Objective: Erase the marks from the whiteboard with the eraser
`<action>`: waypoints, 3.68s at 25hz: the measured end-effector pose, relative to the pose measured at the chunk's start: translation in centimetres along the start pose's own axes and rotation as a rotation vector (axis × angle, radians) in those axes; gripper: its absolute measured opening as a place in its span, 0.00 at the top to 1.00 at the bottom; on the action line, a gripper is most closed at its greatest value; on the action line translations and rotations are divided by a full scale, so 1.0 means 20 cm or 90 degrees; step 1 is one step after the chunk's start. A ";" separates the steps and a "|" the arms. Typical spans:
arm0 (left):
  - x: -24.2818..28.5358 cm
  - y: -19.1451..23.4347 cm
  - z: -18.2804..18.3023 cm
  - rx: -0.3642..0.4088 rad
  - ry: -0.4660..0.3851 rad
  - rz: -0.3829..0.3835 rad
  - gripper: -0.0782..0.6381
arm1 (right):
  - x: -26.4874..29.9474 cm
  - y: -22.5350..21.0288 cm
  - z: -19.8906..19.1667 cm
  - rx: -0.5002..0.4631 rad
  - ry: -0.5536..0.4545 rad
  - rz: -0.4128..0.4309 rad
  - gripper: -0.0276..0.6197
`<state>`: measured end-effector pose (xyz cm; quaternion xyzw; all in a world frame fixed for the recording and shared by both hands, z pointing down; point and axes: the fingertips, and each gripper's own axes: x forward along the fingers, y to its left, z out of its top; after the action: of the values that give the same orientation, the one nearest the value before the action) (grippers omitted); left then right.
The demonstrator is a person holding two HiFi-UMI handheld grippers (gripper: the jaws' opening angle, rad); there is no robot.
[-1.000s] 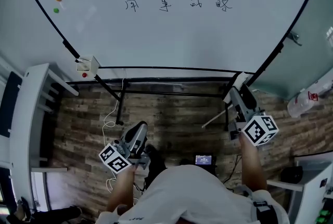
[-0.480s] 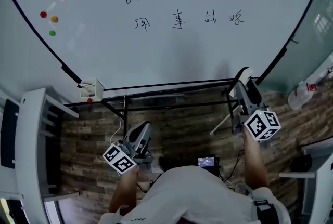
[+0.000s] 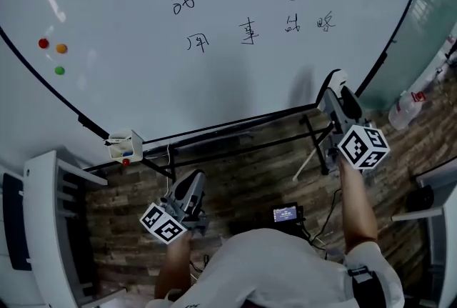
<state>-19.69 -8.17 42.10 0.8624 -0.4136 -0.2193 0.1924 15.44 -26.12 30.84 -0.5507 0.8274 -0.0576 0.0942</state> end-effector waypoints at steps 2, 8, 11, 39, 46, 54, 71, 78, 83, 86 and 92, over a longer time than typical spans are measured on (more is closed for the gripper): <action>0.01 0.02 0.02 0.004 0.000 -0.002 0.88 | 0.05 0.00 0.06 -0.021 -0.008 -0.002 0.58; 0.11 0.04 0.04 0.012 -0.011 0.005 0.88 | 0.20 -0.08 0.32 -0.072 -0.046 -0.013 0.58; 0.19 0.01 0.03 0.015 -0.011 -0.001 0.88 | 0.29 -0.12 0.47 -0.100 -0.060 -0.013 0.58; 0.38 -0.04 0.01 0.022 -0.013 0.003 0.88 | 0.73 -0.26 1.12 -0.234 -0.110 -0.088 0.58; 0.36 0.00 0.02 0.021 -0.005 -0.002 0.88 | 0.74 -0.25 1.12 -0.235 -0.116 -0.119 0.58; 0.34 0.04 0.01 0.015 0.010 -0.012 0.88 | 0.75 -0.23 1.11 -0.228 -0.118 -0.142 0.58; 0.31 0.08 0.01 0.002 0.034 -0.030 0.88 | 0.78 -0.09 1.03 -0.207 -0.105 -0.160 0.58; 0.27 0.10 0.01 -0.004 0.040 -0.035 0.88 | 0.79 0.01 0.99 -0.209 -0.100 -0.155 0.58; 0.23 0.11 0.02 -0.005 0.040 -0.037 0.88 | 0.81 0.11 0.95 -0.214 -0.100 -0.143 0.58; 0.21 0.13 0.03 -0.006 0.042 -0.036 0.88 | 0.81 0.14 0.93 -0.211 -0.100 -0.145 0.58; 0.16 0.15 0.05 -0.006 0.042 -0.036 0.88 | 0.82 0.22 0.91 -0.197 -0.105 -0.142 0.58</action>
<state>-20.27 -12.71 42.16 0.8797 -0.3811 -0.1982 0.2038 9.37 -39.46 10.65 -0.6497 0.7497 0.1053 0.0687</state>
